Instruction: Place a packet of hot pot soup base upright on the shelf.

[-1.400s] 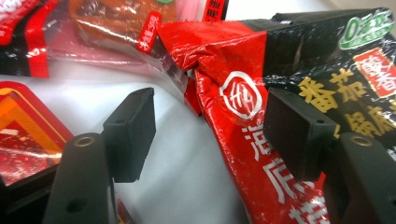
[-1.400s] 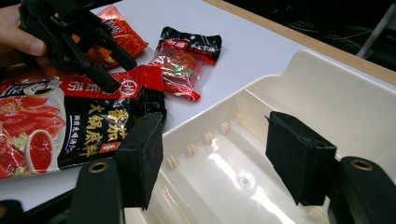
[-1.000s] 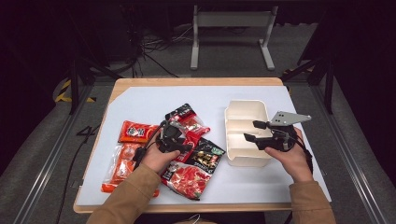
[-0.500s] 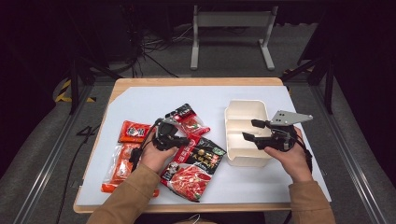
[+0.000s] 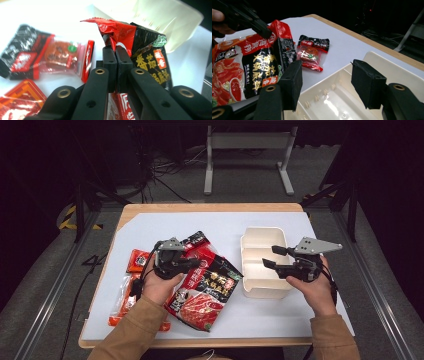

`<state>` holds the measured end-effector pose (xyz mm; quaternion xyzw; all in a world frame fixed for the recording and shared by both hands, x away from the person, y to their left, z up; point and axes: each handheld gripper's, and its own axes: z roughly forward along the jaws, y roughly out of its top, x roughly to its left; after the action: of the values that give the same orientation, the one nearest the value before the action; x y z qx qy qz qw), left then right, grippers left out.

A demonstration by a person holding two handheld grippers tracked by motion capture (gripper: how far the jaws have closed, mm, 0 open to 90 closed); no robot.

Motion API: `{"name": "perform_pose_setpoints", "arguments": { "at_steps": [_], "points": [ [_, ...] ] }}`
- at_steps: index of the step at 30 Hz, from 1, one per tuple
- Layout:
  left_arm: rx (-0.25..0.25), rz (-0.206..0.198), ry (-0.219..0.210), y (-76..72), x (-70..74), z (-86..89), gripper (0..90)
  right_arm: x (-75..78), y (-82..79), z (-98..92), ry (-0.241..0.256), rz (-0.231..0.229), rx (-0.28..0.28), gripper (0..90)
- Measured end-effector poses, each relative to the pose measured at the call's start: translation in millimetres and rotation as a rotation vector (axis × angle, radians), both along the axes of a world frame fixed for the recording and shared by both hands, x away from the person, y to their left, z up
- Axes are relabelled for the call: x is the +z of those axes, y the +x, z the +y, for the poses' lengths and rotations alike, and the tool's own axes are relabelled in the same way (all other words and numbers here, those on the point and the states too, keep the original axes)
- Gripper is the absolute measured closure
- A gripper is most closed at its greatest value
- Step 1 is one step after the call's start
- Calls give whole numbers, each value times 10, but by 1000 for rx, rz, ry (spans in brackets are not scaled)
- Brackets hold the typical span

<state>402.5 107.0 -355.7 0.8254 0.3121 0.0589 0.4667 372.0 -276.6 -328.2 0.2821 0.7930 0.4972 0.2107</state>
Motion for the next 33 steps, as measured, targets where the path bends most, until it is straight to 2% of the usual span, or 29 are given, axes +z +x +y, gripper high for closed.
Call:
{"name": "perform_pose_setpoints", "arguments": {
  "at_steps": [6,7,12,13,15,19,24,26,33],
  "points": [
    [-11,-90,-25,-141,214,55,887,37,-26,10,12,-10,3,433],
    [-21,-103,-42,-183,260,61,886,43,-30,12,11,-12,5,437],
    [-31,-144,-58,-280,348,55,886,70,-50,18,19,-14,20,449],
    [-35,-167,-62,-324,387,47,886,87,-65,26,22,-15,32,454],
    [-40,-189,-64,-361,421,45,885,98,-76,34,23,-18,38,457],
    [-32,-227,-81,-407,459,52,886,117,-91,44,28,-16,52,456],
    [-19,-251,-114,-441,485,75,886,132,-102,50,42,-16,55,444],
    [-13,-275,-123,-453,493,79,886,140,-102,55,60,-9,66,441],
    [2,-313,-153,-493,512,91,885,197,-152,147,101,6,130,421]
  ]
}}
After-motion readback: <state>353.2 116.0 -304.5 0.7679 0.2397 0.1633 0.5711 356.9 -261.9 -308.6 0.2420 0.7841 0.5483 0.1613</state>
